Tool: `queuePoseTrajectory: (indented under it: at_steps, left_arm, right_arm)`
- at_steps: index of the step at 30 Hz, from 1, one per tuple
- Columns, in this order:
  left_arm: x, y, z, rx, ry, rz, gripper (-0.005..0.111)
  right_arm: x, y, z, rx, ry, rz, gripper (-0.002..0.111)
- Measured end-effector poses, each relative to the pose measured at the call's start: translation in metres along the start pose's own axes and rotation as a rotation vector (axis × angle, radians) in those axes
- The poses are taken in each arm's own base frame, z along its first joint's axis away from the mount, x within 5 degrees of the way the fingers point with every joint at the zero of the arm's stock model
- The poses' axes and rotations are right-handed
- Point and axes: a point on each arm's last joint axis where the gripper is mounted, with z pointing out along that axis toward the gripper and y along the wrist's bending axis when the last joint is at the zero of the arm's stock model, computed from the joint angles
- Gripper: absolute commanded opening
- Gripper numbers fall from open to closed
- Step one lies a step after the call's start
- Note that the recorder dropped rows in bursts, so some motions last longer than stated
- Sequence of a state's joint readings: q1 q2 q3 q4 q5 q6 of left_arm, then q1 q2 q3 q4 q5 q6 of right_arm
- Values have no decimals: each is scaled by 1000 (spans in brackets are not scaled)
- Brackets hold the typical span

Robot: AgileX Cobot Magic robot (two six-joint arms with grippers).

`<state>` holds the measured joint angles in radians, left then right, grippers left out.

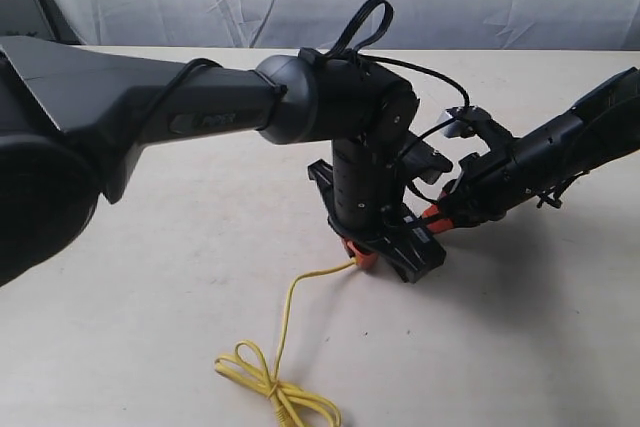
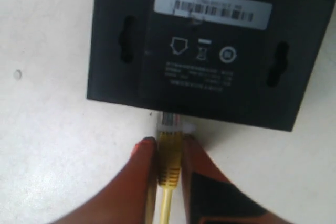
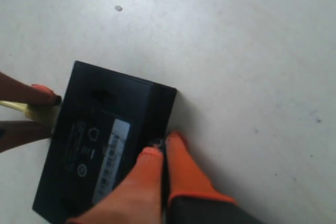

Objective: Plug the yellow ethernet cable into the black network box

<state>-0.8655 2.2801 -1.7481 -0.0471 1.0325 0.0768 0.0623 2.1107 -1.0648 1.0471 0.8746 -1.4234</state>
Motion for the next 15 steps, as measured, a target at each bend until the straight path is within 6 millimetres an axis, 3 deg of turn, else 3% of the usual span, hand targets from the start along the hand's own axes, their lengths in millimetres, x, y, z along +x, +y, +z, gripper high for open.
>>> queuePoseTrajectory:
  at_steps: [15]
  left_arm:
    - [-4,0,-7,-1,-1,32,0]
  right_arm:
    - [0,0,0,2,0,-5,-1]
